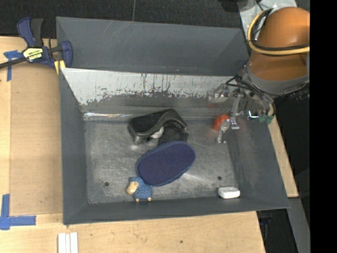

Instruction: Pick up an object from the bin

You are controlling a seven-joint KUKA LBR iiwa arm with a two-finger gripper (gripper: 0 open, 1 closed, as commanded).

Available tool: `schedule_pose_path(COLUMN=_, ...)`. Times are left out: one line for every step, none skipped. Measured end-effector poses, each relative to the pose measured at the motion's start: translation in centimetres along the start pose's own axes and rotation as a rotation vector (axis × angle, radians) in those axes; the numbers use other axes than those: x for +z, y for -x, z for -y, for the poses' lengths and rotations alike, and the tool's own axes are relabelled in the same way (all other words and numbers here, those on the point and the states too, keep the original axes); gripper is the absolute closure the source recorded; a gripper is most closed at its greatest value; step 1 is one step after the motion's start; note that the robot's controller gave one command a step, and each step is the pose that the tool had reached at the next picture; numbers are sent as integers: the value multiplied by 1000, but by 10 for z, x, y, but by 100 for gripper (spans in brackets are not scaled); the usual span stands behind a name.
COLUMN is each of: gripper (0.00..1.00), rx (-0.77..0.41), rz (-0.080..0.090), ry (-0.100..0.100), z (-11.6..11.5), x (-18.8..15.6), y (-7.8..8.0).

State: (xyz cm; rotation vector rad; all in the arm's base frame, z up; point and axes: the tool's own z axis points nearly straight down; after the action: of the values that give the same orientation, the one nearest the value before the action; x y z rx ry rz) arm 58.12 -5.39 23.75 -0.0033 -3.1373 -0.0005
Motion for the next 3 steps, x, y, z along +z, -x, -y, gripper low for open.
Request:
schedule_pose_path(gripper=0, rx=-238, rz=15, ry=-6, z=-78, x=162, y=-34)
schedule_pose_path(gripper=0, rx=-445, rz=4, ry=-3, z=-41, x=137, y=-88)
schedule_pose_path(gripper=0, rx=-180, rz=11, ry=0, z=-65, x=137, y=-36)
